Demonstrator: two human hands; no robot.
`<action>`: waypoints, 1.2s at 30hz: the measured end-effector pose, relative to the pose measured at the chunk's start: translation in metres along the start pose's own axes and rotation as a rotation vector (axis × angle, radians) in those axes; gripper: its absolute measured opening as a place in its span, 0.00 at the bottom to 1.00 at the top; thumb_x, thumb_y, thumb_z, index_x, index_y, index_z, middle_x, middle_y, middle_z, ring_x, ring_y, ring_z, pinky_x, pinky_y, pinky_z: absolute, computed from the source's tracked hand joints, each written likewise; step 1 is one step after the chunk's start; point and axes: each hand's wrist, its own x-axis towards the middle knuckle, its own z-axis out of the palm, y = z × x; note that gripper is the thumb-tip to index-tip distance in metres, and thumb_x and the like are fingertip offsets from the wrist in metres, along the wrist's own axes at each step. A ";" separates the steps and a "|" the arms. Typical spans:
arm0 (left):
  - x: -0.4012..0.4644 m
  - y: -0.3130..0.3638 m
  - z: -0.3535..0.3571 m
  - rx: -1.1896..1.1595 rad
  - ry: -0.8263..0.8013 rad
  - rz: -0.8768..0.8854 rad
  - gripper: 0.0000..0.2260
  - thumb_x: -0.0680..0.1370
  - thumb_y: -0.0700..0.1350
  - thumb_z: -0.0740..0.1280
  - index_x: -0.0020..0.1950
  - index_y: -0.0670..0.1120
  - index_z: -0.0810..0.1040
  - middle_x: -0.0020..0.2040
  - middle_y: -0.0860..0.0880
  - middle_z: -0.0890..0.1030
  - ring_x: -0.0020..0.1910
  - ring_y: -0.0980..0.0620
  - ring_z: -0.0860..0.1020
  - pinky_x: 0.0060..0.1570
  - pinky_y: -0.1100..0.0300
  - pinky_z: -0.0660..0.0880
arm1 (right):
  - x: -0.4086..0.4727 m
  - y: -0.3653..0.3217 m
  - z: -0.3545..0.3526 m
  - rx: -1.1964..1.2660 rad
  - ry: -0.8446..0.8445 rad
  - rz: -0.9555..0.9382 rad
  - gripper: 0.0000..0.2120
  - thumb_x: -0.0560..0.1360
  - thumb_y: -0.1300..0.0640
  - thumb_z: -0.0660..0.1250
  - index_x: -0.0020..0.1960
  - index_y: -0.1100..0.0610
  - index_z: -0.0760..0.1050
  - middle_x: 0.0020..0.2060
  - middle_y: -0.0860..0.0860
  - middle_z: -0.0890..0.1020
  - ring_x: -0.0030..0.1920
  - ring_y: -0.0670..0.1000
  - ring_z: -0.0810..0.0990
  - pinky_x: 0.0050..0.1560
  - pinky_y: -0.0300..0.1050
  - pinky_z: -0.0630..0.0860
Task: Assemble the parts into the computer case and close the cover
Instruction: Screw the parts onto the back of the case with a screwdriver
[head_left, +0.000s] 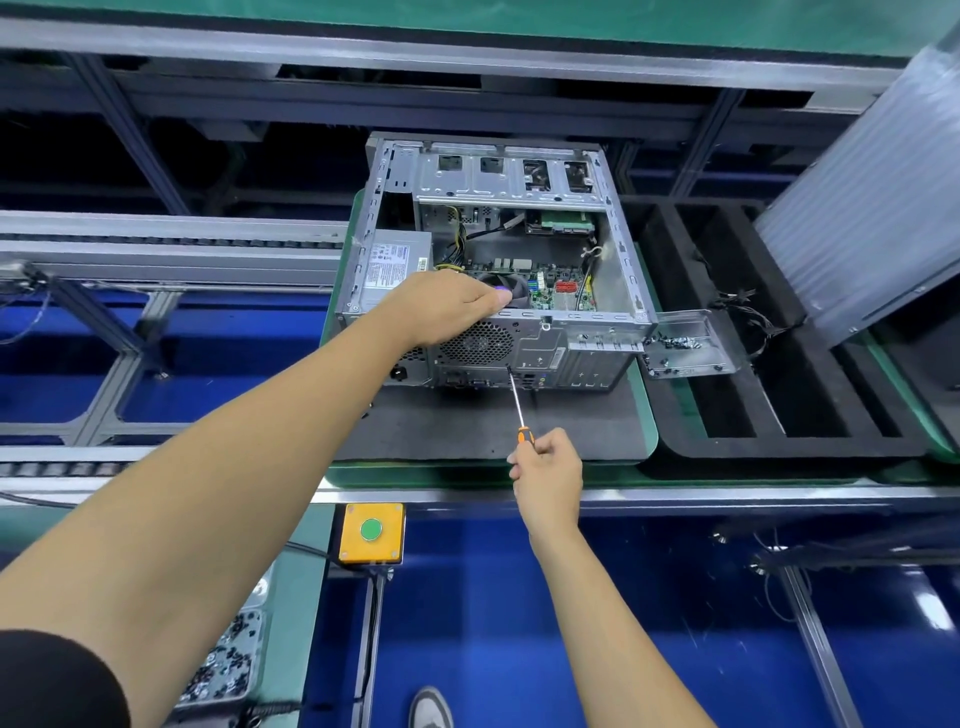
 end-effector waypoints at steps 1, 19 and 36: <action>0.000 0.001 0.000 0.004 -0.005 -0.001 0.20 0.83 0.67 0.47 0.37 0.69 0.72 0.37 0.59 0.76 0.35 0.56 0.69 0.47 0.55 0.68 | 0.000 0.000 0.000 -0.001 -0.001 0.000 0.14 0.81 0.62 0.64 0.39 0.56 0.64 0.32 0.49 0.82 0.29 0.45 0.74 0.35 0.45 0.69; 0.000 -0.003 -0.001 -0.008 -0.026 -0.001 0.23 0.82 0.69 0.47 0.54 0.62 0.78 0.48 0.55 0.84 0.54 0.48 0.78 0.49 0.57 0.68 | 0.000 0.001 0.009 0.022 0.015 0.044 0.11 0.79 0.61 0.64 0.40 0.56 0.66 0.31 0.47 0.83 0.32 0.48 0.75 0.35 0.47 0.70; 0.002 -0.003 -0.005 0.015 -0.113 0.020 0.24 0.83 0.66 0.48 0.66 0.57 0.77 0.63 0.51 0.82 0.63 0.44 0.76 0.53 0.55 0.64 | 0.001 0.000 0.013 0.000 0.054 0.015 0.12 0.79 0.62 0.64 0.39 0.55 0.64 0.33 0.48 0.84 0.27 0.42 0.74 0.28 0.39 0.69</action>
